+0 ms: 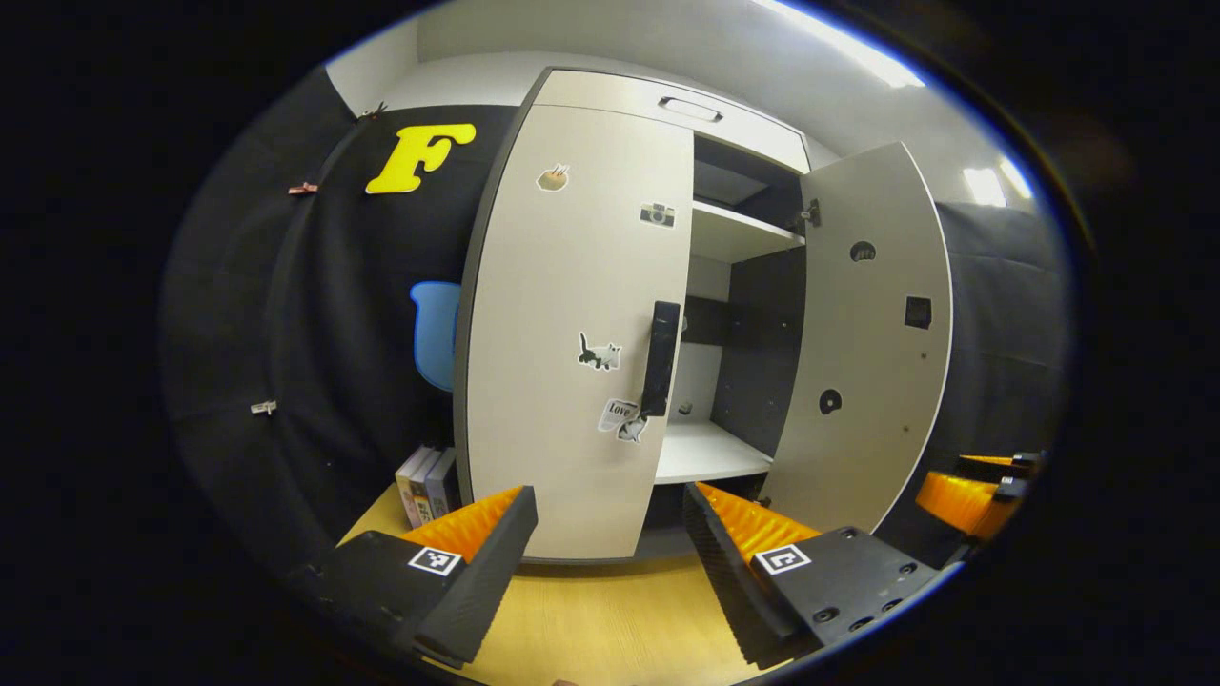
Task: Open the right door of the double-door shoe cabinet with the right hand, and open the left door with the left hand.
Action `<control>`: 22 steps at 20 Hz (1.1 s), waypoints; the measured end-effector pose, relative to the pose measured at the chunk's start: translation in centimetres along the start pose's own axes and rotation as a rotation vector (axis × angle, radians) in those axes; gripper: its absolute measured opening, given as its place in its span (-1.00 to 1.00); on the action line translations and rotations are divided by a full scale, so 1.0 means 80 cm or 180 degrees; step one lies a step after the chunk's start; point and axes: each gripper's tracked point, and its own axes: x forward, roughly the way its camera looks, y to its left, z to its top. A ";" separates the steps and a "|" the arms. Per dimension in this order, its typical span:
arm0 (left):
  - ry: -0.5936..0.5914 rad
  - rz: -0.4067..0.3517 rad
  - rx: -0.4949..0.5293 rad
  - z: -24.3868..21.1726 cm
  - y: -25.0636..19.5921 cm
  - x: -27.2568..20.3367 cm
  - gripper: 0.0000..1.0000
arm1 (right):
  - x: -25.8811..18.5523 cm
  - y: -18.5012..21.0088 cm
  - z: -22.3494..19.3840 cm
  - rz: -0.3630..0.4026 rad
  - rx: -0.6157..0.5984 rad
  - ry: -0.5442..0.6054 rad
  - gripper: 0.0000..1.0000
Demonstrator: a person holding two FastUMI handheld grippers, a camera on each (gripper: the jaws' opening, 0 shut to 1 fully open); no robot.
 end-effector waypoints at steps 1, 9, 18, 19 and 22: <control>-0.0015 0.0014 0.0053 0.005 0.001 0.010 0.92 | 0.005 0.006 -0.007 0.0041 0.0037 0.0030 0.92; -0.0125 0.0009 0.0258 0.052 -0.030 0.104 0.92 | 0.056 0.017 -0.022 0.0248 0.0030 0.0026 0.93; -0.0121 0.0146 0.0323 0.072 -0.054 0.212 0.92 | 0.079 0.025 -0.040 0.0684 -0.0037 0.0178 0.94; -0.0109 0.0171 0.0291 0.071 -0.055 0.222 0.92 | 0.081 0.028 -0.043 0.0735 -0.0016 0.0202 0.94; -0.0069 0.0297 0.0329 0.069 -0.047 0.245 0.89 | 0.089 0.022 -0.046 0.0805 -0.0051 0.0214 0.94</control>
